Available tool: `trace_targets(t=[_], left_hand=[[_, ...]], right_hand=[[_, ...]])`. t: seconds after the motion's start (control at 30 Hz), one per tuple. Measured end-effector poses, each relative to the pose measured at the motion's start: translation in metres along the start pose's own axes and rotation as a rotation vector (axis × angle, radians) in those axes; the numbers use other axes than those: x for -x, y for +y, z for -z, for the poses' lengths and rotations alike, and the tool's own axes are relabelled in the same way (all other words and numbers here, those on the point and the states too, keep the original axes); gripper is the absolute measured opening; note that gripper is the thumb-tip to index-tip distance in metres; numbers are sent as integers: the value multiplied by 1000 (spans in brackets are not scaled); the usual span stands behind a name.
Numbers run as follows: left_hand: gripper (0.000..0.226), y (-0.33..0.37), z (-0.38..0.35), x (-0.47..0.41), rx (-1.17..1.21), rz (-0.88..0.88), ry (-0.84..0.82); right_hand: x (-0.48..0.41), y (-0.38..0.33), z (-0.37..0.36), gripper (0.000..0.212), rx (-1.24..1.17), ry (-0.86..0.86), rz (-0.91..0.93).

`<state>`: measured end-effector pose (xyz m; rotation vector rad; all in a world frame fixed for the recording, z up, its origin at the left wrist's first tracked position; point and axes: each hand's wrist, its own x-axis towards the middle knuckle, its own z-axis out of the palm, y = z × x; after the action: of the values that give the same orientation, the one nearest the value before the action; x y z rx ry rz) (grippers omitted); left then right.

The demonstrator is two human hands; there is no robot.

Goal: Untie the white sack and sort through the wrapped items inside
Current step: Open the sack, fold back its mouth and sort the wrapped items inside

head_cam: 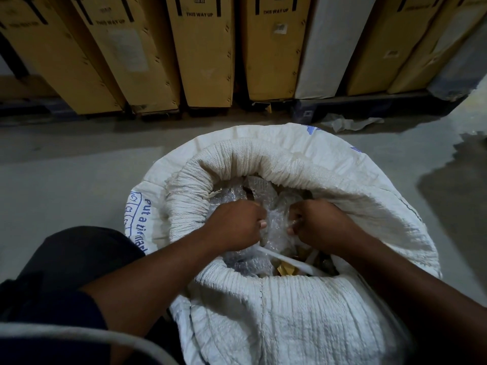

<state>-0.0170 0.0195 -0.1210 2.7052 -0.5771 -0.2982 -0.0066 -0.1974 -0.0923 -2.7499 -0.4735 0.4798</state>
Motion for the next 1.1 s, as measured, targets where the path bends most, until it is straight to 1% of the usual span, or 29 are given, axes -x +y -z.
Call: trace_targets(t=[0.07, 0.2, 0.3, 0.33, 0.37, 0.4, 0.47, 0.53, 0.57, 0.63, 0.77, 0.87, 0.97, 1.03, 1.1], left_hand=[[22, -2, -1, -2, 43, 0, -10], [34, -3, -4, -5, 120, 2, -13], [24, -5, -4, -6, 177, 48, -48], [20, -6, -2, -7, 239, 90, -47], [22, -5, 2, -6, 319, 142, -32], [28, -6, 5, -6, 388, 195, 0], [37, -6, 11, -6, 474, 288, 113], [39, -8, 16, -8, 629, 379, 204], [39, -8, 17, -10, 723, 417, 221], [36, -6, 18, -16, 823, 486, 234], [19, -7, 14, -27, 933, 582, 250], [17, -8, 14, -30, 934, 591, 241], [19, -9, 15, -28, 881, 504, 222], [19, -7, 16, -24, 679, 367, 228], [19, -1, 18, -18, 420, 227, 242]], right_hand=[[0, 2, -1, 13, -35, -10, 9], [1, 5, 0, 9, -47, 2, 50], [1, 8, 0, 11, -47, -13, 55], [1, 8, 0, 12, -45, -16, 62], [1, 9, 1, 13, -45, -20, 67], [1, 9, 2, 14, -47, -24, 70], [1, 8, 4, 14, -51, -30, 64], [2, 7, 4, 10, -43, -27, 50], [2, 6, 5, 8, -35, -24, 44], [1, 4, 6, 6, -14, -11, 51], [-3, -3, 12, 8, 25, 22, 55], [-2, -3, 17, 22, -19, 44, -4], [-1, -1, 20, 24, 36, 10, 1], [0, -2, 16, 21, 93, -27, 21], [1, 0, 10, 27, 116, -15, 54]])
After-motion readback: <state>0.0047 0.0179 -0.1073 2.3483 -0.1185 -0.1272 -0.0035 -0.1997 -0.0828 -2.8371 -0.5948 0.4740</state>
